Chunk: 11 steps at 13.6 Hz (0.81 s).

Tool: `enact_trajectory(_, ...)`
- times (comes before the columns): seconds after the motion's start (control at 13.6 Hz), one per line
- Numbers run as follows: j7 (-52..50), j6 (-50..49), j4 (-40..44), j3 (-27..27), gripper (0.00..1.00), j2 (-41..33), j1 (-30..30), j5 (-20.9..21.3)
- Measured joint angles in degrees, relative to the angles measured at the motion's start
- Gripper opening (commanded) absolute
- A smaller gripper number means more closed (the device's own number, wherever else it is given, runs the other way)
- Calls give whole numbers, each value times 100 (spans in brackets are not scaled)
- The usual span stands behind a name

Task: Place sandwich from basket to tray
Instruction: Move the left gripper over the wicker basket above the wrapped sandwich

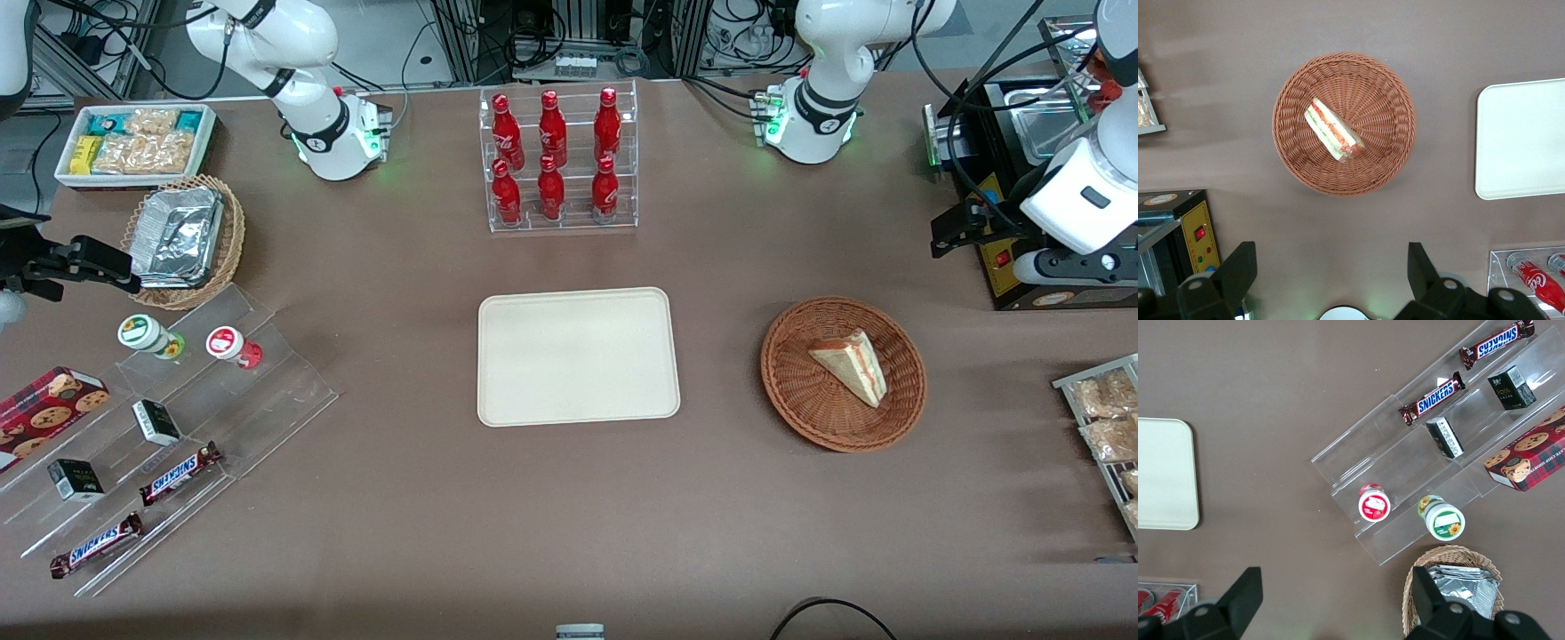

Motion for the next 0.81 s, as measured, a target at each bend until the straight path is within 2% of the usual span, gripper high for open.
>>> enact_trajectory(0.37, 0, 14, -96, -20, 100, 14, -4, 57)
enact_trajectory(0.81, -302, 1185, -1264, 28, 100, 19, 40, 70)
